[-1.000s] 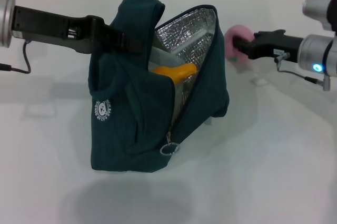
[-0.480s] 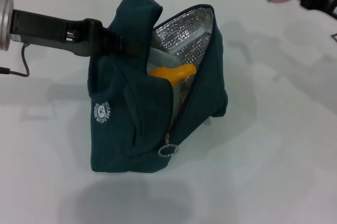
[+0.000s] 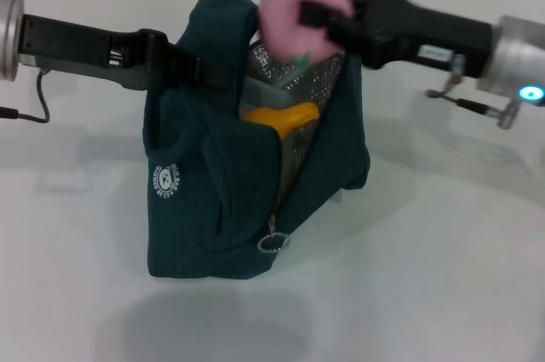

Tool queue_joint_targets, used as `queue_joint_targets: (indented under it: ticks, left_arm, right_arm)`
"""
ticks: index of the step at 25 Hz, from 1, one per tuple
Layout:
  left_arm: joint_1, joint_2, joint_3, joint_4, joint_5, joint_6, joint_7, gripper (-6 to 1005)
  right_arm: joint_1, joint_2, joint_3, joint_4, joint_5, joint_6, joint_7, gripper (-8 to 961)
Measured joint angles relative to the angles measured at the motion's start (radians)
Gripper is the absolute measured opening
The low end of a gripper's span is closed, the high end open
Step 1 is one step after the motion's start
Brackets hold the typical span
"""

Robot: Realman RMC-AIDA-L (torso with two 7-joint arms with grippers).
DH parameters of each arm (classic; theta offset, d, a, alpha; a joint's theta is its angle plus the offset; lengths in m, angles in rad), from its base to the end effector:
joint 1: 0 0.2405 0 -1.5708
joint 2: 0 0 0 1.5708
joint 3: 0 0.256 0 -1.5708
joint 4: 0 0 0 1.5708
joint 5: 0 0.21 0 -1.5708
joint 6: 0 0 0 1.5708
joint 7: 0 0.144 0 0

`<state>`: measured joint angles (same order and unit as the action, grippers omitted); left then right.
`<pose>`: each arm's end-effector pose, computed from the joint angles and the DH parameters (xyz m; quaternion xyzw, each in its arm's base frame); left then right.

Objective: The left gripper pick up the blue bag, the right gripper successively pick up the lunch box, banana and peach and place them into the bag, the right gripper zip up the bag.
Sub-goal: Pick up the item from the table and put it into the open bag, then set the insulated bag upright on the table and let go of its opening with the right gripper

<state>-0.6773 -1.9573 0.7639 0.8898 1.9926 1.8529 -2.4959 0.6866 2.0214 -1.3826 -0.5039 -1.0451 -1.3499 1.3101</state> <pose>-0.1897 0.3550 0.0707 0.8341 0.5144 0.1899 0.0594 0.1473 0.3767 -0.0257 -0.8904 0.1603 0.4155 0.0946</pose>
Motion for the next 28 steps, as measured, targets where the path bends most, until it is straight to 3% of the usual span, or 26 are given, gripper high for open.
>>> queue_joint_targets:
  ticks: [7, 15, 20, 23, 26, 28]
  left_arm:
    - [0.002, 0.0, 0.0, 0.0, 0.0, -0.001, 0.004, 35]
    - [0.002, 0.0, 0.0, -0.003, 0.0, -0.003, 0.007, 35]
    - [0.002, 0.0, 0.0, -0.004, 0.0, -0.004, 0.008, 35]
    - [0.003, 0.0, 0.0, -0.005, 0.0, -0.004, 0.008, 35]
    - [0.004, 0.001, 0.0, -0.012, 0.0, -0.003, 0.01, 35]
    - [0.004, 0.001, 0.0, -0.014, 0.0, -0.003, 0.011, 35]
  right_arm:
    - [0.013, 0.0, -0.044, 0.0, 0.002, 0.044, 0.034, 182]
    - [0.006, -0.001, -0.041, 0.0, 0.002, 0.04, 0.035, 389]
    - [-0.015, -0.002, -0.037, -0.011, 0.017, 0.037, 0.035, 628]
    - [-0.025, -0.006, -0.031, -0.012, 0.036, 0.031, 0.037, 707]
    - [-0.062, -0.01, 0.027, -0.02, 0.05, 0.01, 0.097, 785]
    - [-0.108, -0.02, 0.085, -0.031, 0.048, 0.008, 0.208, 784]
